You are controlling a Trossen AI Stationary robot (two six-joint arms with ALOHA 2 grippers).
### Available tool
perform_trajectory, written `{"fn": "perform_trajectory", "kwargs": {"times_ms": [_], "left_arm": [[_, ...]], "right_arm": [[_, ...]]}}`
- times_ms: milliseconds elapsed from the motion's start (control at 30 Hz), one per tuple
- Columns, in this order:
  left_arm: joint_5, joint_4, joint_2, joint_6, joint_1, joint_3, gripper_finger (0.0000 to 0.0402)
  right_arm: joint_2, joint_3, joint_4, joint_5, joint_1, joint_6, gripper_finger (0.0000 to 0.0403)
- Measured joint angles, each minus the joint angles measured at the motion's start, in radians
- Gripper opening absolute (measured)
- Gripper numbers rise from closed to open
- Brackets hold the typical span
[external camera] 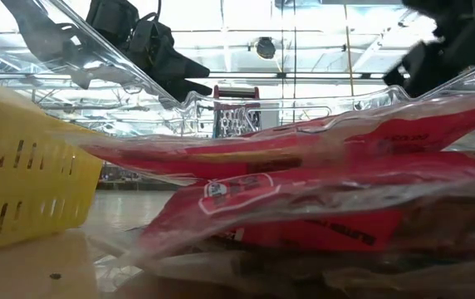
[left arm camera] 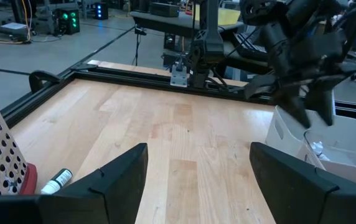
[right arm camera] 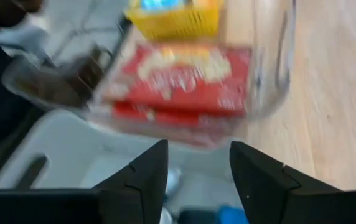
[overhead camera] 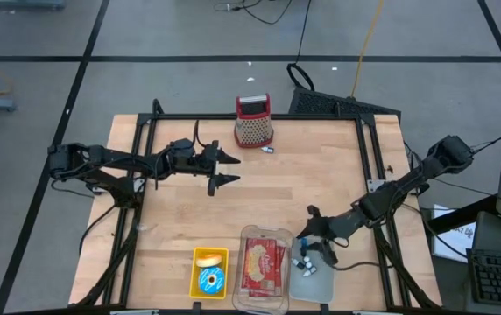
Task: Pick & Place Food Item
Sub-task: Put the black food coloring bottle into the gray bin
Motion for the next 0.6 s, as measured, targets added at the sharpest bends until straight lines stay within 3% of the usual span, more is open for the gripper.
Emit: {"fn": "perform_trajectory", "kwargs": {"times_ms": [267,400,600], "left_arm": [[0.000,0.000,0.000,-0.023,-0.002,0.000,0.0284],[0.000,0.000,0.000,-0.023,-0.007,0.000,0.0290],[0.000,0.000,0.000,-0.024,-0.014,0.000,0.0286]], "right_arm": [[-0.092,0.000,0.248,0.008,-0.058,-0.309,0.0170],[-0.143,0.001,0.313,0.089,-0.129,-0.445,0.0164],[-0.155,0.001,0.300,0.132,-0.326,-0.449,0.0160]]}}
